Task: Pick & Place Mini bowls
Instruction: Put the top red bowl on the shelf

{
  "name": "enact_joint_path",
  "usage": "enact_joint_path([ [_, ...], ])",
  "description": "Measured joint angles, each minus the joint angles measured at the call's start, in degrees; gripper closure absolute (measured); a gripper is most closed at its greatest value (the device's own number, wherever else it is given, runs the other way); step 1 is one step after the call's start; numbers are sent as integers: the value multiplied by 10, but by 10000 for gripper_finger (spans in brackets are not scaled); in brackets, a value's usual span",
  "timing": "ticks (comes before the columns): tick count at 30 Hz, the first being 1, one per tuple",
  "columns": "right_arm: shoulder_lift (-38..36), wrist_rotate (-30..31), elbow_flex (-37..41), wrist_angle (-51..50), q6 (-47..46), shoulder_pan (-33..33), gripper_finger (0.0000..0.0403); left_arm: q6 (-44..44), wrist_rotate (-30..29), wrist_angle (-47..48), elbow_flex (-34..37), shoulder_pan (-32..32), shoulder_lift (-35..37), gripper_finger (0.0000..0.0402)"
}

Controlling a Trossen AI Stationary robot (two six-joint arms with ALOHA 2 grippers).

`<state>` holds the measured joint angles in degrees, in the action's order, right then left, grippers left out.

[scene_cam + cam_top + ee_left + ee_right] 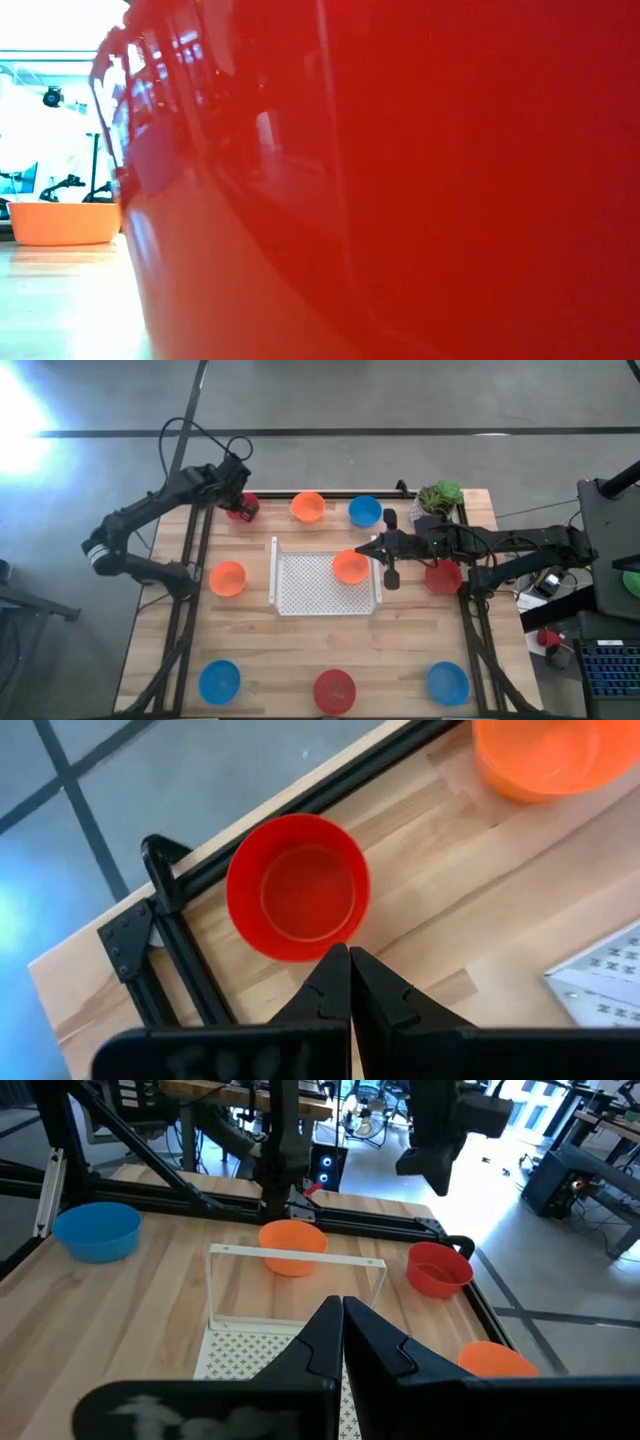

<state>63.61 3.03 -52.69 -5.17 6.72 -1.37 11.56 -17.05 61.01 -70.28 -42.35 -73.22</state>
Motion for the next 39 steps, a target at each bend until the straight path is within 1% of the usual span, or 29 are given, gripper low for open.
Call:
enact_joint_path([
  [15, 0, 0, 0, 0, -6, 0, 394, -21, -2, -25, 0, -8, -51, 400],
  [19, 0, 0, 0, 0, -6, 0, 394, -27, -1, -31, 0, -8, -60, 387],
  [28, 0, 0, 0, 0, -6, 0, 394, -20, -2, -36, 0, -8, -78, 339],
  [39, 0, 0, 0, -1, -7, 0, 394, -9, -1, -75, 1, -10, -132, 335],
])
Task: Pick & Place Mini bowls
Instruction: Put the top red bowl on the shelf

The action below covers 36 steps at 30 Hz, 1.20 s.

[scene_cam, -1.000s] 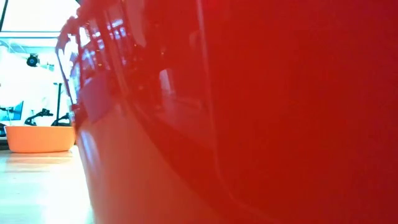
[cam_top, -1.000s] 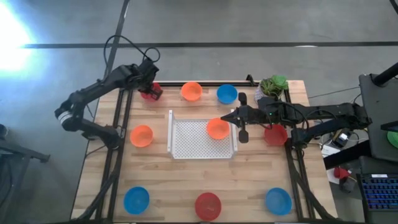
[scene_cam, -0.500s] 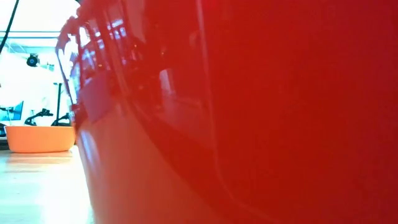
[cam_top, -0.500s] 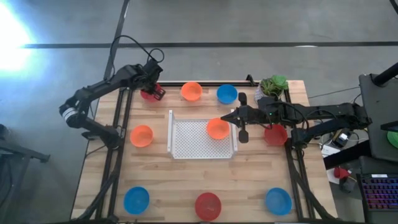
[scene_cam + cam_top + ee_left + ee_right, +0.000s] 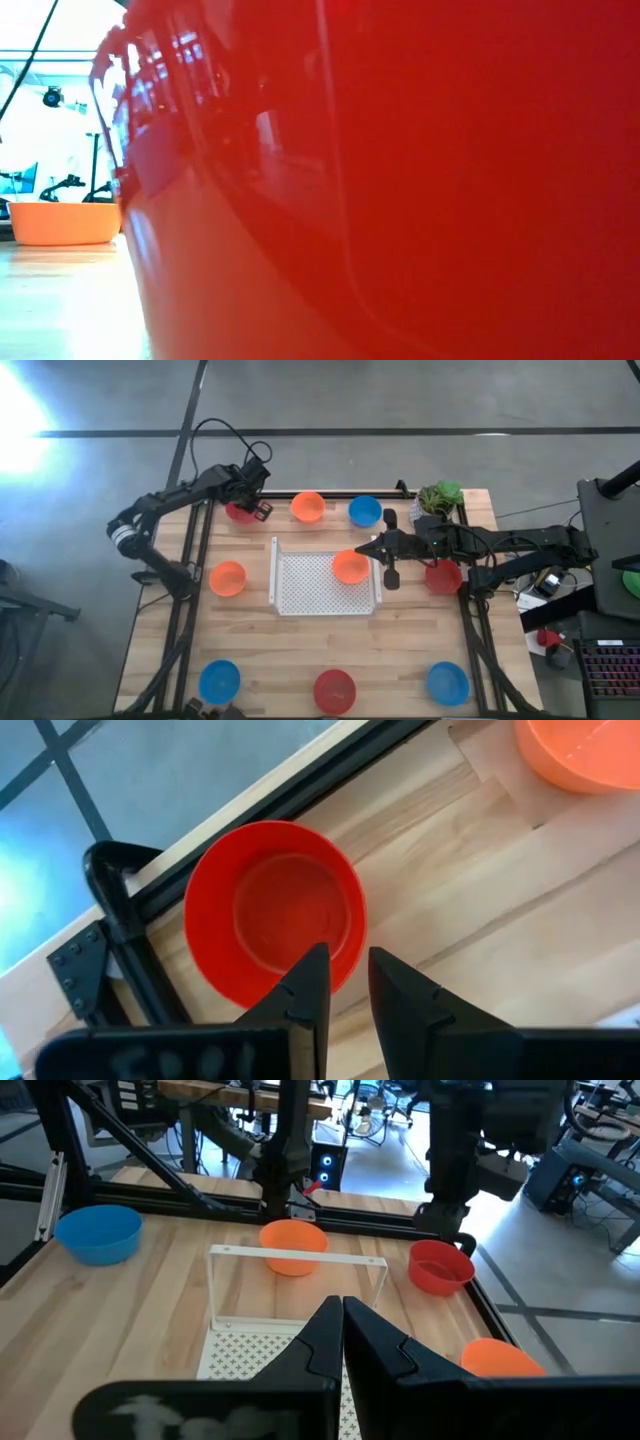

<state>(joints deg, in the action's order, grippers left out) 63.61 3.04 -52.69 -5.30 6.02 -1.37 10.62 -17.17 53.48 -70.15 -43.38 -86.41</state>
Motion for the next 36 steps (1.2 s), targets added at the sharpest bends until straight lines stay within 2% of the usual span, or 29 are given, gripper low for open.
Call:
enact_joint_path([
  [9, 0, 0, 0, -4, 0, 0, 394, 3, 3, -9, 0, -16, -54, 335],
  [19, 0, 0, 0, -4, 0, 0, 394, -2, 47, -32, 1, -33, -89, 335],
  [36, 0, 0, 1, -4, 0, 0, 394, -4, 44, -72, 1, -34, -133, 335],
])
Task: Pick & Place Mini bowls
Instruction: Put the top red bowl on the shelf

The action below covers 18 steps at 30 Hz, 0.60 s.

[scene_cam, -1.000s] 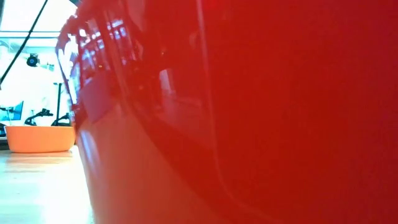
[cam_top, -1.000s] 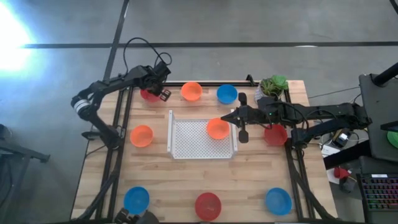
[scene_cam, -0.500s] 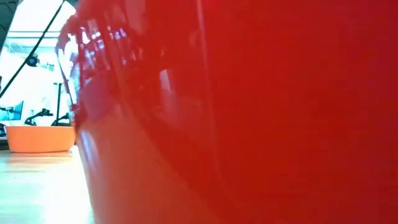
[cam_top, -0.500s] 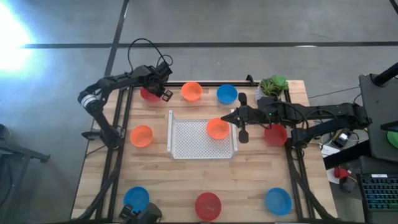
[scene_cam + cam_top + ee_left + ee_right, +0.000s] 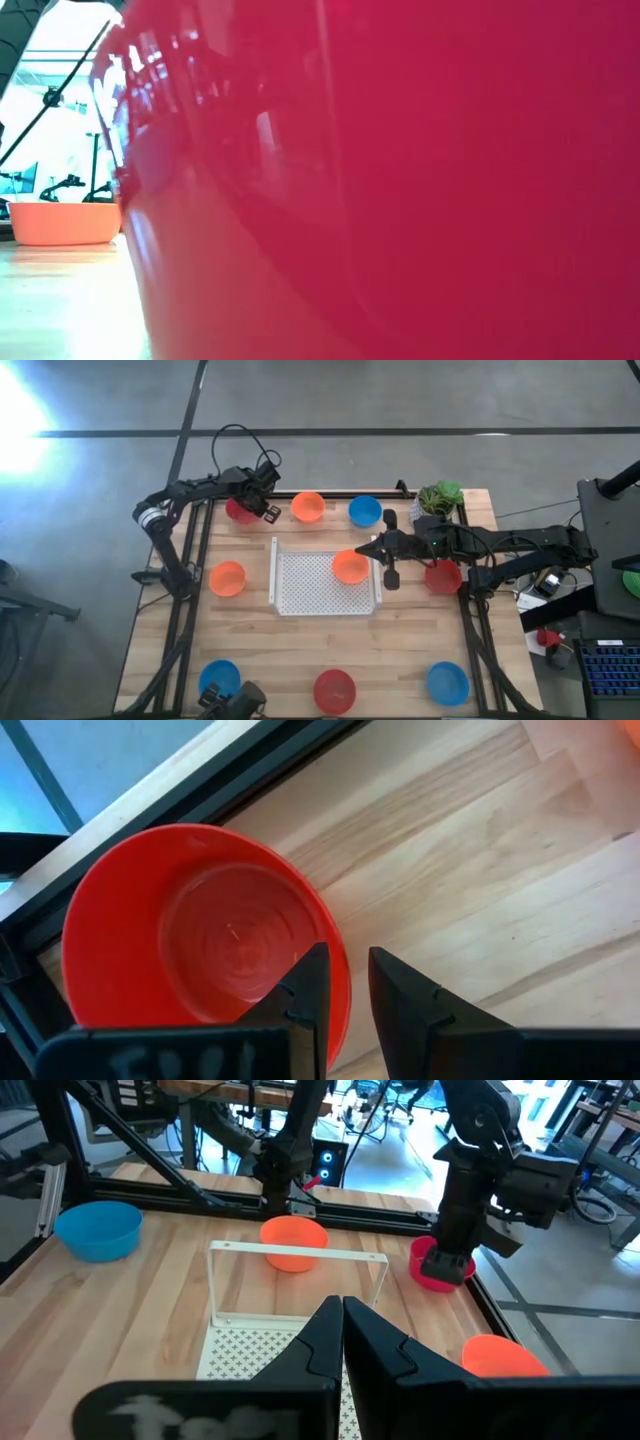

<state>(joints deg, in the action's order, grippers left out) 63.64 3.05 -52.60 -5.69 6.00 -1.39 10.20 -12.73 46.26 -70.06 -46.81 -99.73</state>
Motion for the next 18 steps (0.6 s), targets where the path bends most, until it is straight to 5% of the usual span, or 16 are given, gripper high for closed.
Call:
enact_joint_path([
  [18, 0, 0, 1, 0, 2, 0, 394, -8, 0, -9, 0, 0, -34, 335],
])
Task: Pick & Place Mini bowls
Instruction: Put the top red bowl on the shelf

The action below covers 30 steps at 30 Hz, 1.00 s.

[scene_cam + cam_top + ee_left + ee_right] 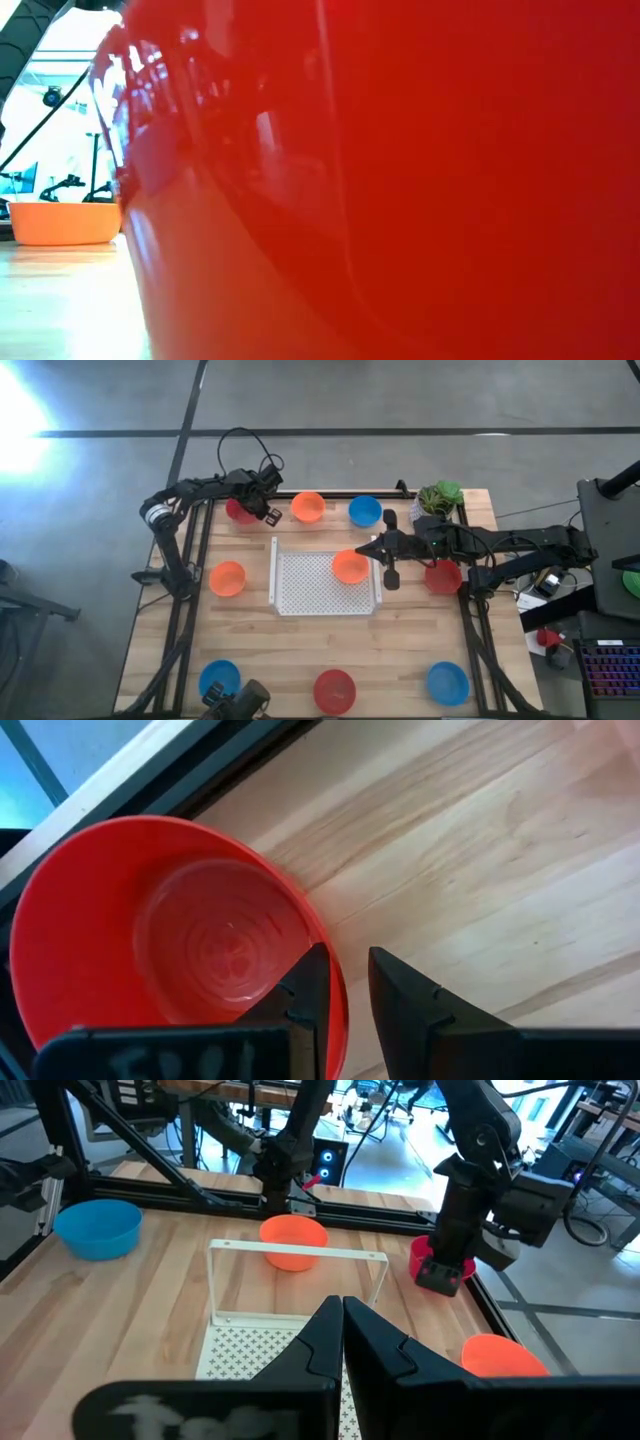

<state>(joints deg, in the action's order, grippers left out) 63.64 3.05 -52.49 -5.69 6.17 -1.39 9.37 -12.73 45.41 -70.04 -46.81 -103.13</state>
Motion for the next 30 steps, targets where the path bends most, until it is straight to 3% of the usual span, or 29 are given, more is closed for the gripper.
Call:
enact_joint_path([
  [4, 0, 0, 0, 0, 0, 0, 394, -2, 0, 1, 0, 0, 0, 342],
  [9, 0, 0, 0, 0, 0, 0, 394, -9, 0, 7, 0, 0, 0, 394],
  [17, 0, 0, 0, 0, -2, 0, 394, -28, -40, 33, 0, 1, 16, 400],
  [21, 0, 0, 0, 0, -2, 0, 394, -31, -67, 59, 0, 3, 63, 400],
  [30, 0, 0, 0, 0, 0, 0, 394, -30, -70, 71, 0, 46, 214, 401],
])
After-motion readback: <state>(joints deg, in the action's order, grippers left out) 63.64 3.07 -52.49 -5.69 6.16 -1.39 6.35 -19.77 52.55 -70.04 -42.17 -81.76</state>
